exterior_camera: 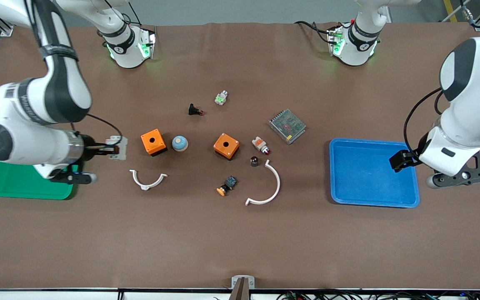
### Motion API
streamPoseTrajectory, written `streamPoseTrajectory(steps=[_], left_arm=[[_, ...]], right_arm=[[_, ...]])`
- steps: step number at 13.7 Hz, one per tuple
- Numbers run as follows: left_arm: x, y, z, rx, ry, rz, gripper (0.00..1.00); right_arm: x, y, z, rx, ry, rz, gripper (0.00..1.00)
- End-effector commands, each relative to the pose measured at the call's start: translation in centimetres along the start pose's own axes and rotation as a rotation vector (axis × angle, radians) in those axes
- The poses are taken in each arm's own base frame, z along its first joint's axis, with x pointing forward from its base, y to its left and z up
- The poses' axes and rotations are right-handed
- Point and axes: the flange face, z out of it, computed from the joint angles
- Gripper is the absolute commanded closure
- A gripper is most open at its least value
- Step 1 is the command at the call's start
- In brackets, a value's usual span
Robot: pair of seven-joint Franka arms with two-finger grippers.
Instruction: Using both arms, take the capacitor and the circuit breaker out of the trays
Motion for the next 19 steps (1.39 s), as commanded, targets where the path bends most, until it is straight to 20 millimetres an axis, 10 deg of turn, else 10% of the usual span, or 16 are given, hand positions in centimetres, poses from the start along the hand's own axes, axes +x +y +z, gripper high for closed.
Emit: streamPoseTrajectory(steps=[1, 10, 19], left_arm=[[-1.6, -0.5, -1.9, -0.038, -0.03, -0.001, 0.0], [-3.3, -1.0, -4.5, -0.089, -0.056, -0.022, 0.0], [-3.9, -1.3, -5.2, -0.083, -0.067, -0.042, 0.0]], right_arm=[[-1.5, -4.5, 2.7, 0.012, 0.039, 0.059, 0.79], [-4.4, -16.1, 12.1, 0.022, 0.184, 0.098, 0.79], [-4.7, -17.0, 20.0, 0.013, 0.235, 0.079, 0.79]])
